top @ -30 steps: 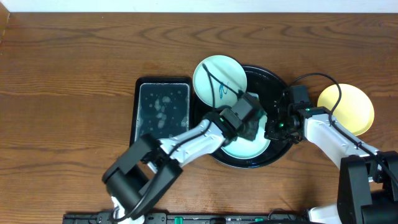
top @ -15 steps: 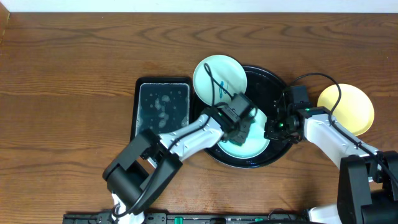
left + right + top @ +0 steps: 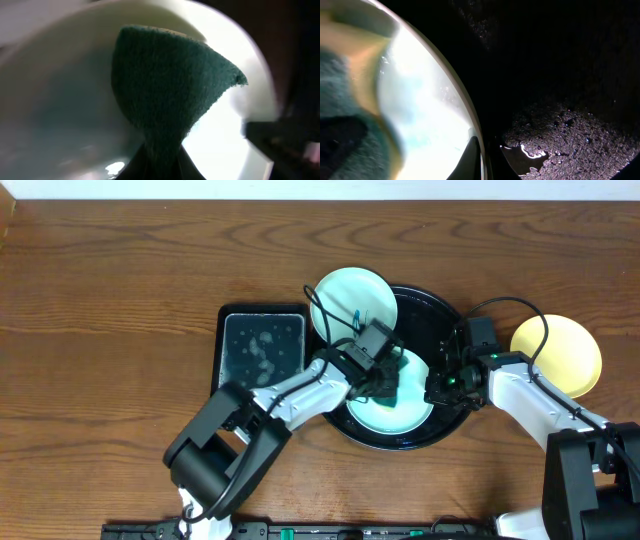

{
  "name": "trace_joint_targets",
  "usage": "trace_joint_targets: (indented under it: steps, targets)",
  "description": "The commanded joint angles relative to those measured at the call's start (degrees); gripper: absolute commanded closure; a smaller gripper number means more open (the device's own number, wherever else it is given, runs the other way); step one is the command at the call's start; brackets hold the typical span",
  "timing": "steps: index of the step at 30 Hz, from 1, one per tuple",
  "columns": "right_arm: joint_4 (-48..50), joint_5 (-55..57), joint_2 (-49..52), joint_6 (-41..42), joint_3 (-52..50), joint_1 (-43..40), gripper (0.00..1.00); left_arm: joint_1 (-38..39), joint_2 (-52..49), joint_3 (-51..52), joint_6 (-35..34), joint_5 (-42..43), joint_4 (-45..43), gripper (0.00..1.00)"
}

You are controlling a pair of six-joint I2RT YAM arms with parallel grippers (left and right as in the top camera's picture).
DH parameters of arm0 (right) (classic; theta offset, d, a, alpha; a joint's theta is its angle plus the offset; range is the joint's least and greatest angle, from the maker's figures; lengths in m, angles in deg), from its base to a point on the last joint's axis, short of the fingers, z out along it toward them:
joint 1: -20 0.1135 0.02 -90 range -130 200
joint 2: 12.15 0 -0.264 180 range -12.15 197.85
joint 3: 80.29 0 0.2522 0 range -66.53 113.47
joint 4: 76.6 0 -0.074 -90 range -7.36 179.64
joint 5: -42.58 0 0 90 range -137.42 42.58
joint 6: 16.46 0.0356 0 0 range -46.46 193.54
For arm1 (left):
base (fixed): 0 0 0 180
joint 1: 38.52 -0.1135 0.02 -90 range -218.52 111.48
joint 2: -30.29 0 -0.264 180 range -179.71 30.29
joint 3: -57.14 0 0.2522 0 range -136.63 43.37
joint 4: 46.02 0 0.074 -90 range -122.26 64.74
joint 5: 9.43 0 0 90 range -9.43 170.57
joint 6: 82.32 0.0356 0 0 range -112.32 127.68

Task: Clean dirty plates on tray and stack at the side
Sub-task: 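Scrub the pale green plate with the sponge while the right gripper holds its rim, then return the sponge with the left gripper to the black tray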

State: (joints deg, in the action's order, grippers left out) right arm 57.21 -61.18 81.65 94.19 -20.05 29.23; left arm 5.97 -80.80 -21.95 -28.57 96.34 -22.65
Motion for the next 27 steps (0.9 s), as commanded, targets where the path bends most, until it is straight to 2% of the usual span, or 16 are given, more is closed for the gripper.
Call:
trace_joint_targets:
  steps: [1,6,11,17,21,27]
  targets:
    - [-0.6,3.2,1.9,0.5,-0.9,0.3,0.99,3.1,-1.5,0.6,-3.3,1.7,-2.1,0.91]
    - [-0.6,3.2,1.9,0.5,-0.9,0.3,0.99,4.0,-1.5,0.6,-3.1,1.4,-1.9,0.91]
    - [-0.8,3.2,1.9,0.5,-0.9,0.3,0.99,1.2,-1.5,0.6,-2.7,-3.2,1.7,0.92]
    - [-1.0,3.2,1.9,0.5,-0.9,0.3,0.99,-4.9,-1.0,0.6,4.8,-10.4,7.7,0.93]
    - [-0.9,3.2,1.9,0.5,-0.9,0.3,0.97,-7.5,1.1,0.6,5.4,-9.4,7.9,0.92]
    - [-0.3,3.2,1.9,0.5,-0.9,0.3,0.94,-7.8,7.9,0.6,7.8,-0.1,8.7,0.92]
